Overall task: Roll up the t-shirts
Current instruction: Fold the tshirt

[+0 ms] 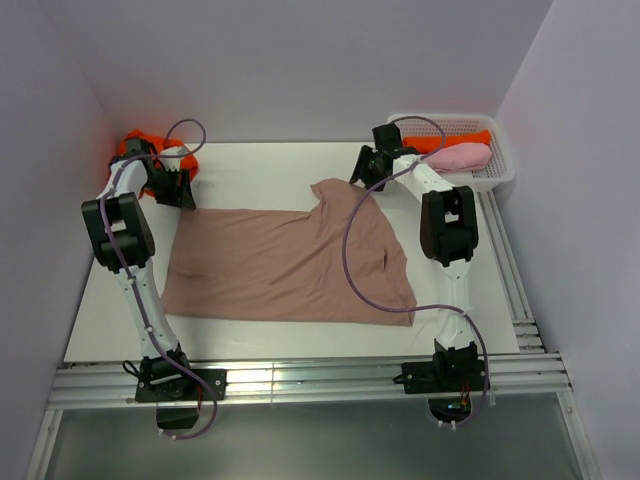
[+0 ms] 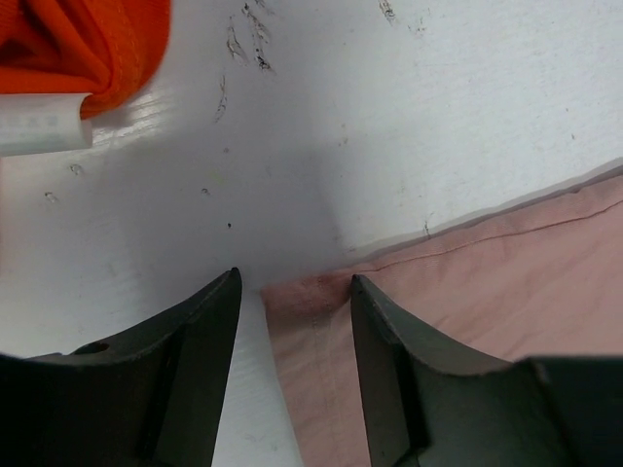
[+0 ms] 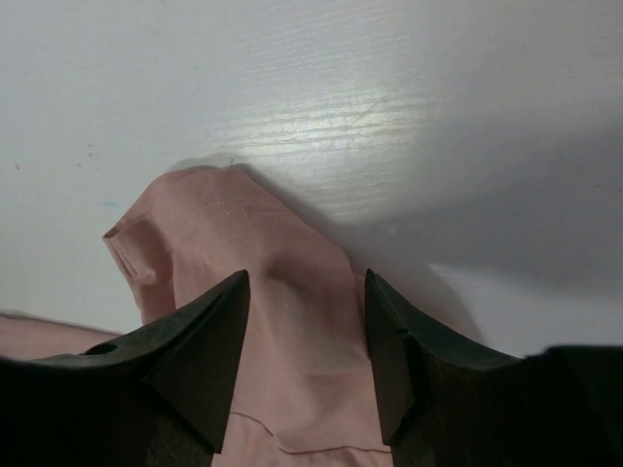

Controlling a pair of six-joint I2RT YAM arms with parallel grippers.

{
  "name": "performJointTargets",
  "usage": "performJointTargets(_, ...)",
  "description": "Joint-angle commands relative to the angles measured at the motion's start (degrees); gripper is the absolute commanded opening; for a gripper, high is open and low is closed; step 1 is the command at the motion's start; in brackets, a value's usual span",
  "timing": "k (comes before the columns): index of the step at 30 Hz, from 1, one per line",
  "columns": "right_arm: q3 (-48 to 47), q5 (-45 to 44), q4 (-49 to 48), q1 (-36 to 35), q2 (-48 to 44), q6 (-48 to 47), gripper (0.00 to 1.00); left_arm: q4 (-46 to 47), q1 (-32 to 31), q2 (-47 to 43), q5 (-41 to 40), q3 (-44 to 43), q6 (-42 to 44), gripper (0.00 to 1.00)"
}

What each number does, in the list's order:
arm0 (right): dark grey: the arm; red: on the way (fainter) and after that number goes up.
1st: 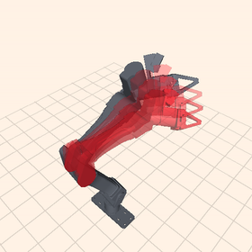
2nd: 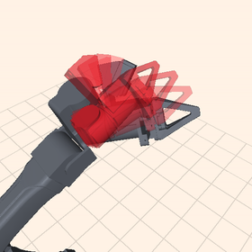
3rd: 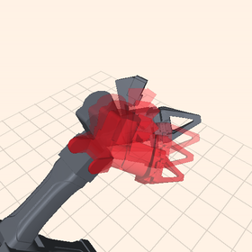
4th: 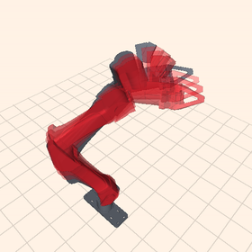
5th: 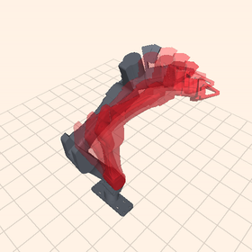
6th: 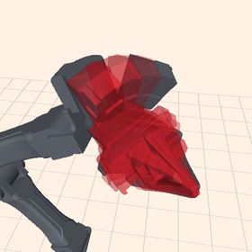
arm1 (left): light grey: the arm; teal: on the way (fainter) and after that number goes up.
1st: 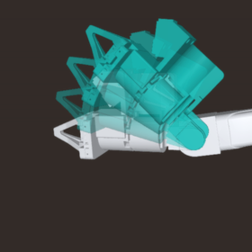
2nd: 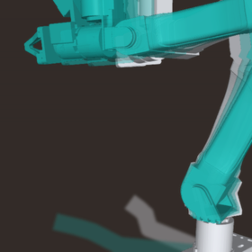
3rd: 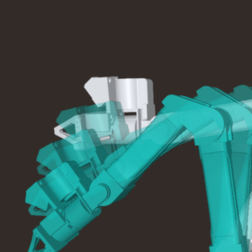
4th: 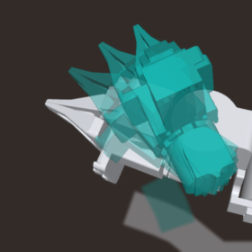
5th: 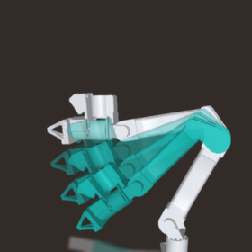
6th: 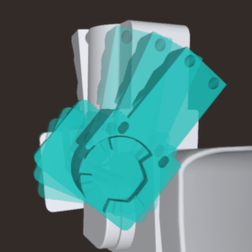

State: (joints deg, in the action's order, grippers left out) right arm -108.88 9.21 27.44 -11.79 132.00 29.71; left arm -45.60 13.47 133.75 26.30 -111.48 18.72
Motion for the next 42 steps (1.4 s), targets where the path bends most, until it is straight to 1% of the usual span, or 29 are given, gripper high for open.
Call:
performJointTargets(1, -2.13, 1.33, -0.55, -0.34, 0.89, -0.54, 0.56, -1.07, -0.47, -0.33, 1.91, -1.55, -0.53, 0.54)
performJointTargets(3, -2.21, 1.60, -0.81, -0.42, 0.97, -0.45, 0.53, -1.07, -0.56, -0.34, 2.08, -1.98, -0.70, 0.49)
performJointTargets(4, -2.13, 1.86, -0.98, -0.42, 0.89, -0.45, 0.48, -1.15, -0.64, -0.25, 2.00, -2.16, -0.70, 0.45)
performJointTargets(5, -2.04, 1.77, -1.16, -0.34, 0.62, -0.45, 0.45, -1.15, -0.73, -0.25, 2.00, -2.68, -0.79, 0.35)
performJointTargets(6, -1.95, 1.60, -1.34, -0.42, 0.45, -0.45, 0.43, -1.33, -0.73, -0.33, 1.91, -2.78, -0.88, 0.32)
performJointTargets(7, -1.78, 1.42, -1.51, -0.42, 0.19, -0.45, 0.39, -1.33, -0.64, -0.34, 2.08, -2.95, -0.79, 0.29)
performJointTargets(8, -1.69, 0.99, -1.51, -0.42, -0.17, -0.53, 0.37, -1.24, -0.73, -0.51, 2.08, -3.04, -0.88, 0.21)
performJointTargets(9, -1.69, 0.90, -1.69, -0.42, -0.34, -0.62, 0.35, -0.98, -0.64, -0.60, 2.08, -2.95, -0.88, 0.19)
performJointTargets(10, -1.69, 0.63, -1.60, -0.34, -0.52, -0.88, 0.29, -0.98, -0.73, -0.69, 2.08, -2.95, -0.88, 0.16)
performJointTargets(11, -1.51, 0.02, -1.69, -0.42, -0.96, -0.89, 0.27, -0.72, -0.64, -1.04, 2.08, -2.78, -0.88, 0.10)
performJointTargets(12, -1.34, -0.25, -2.04, -0.42, -1.31, -0.97, 0.23, -0.37, -0.73, -1.21, 2.17, -2.60, -0.88, 0.08)
performJointTargets(13, -0.64, -0.60, -2.21, -0.42, -1.66, -0.89, 0.17, -0.28, -0.73, -1.39, 2.26, -2.51, -0.97, 0.03)
performJointTargets(14, -0.02, -1.38, -2.56, -0.34, -2.71, -0.80, 0.16, -0.10, -0.73, -1.83, 2.43, -2.25, -0.88, 0.00)
performJointTargets(17, 2.44, -2.79, -4.76, -0.42, -5.08, -0.89, 0.11, 0.43, -0.73, -2.79, 2.96, -1.81, -0.88, 0.00)
performJointTargets(22, 7.35, -5.61, -7.22, -0.42, -10.09, -0.97, 0.06, 1.66, -0.64, -4.29, 3.14, -1.28, -0.79, 0.00)
performJointTargets(35, 15.27, -7.98, -10.83, -0.34, -16.86, -0.97, 0.02, 1.48, 0.50, -5.70, 4.19, -1.28, -0.44, 0.00)
performJointTargets(42, 22.56, -9.12, -13.64, -0.34, -22.40, -1.32, 0.01, 1.39, 2.16, -6.40, 7.00, -0.84, 0.53, 0.00)
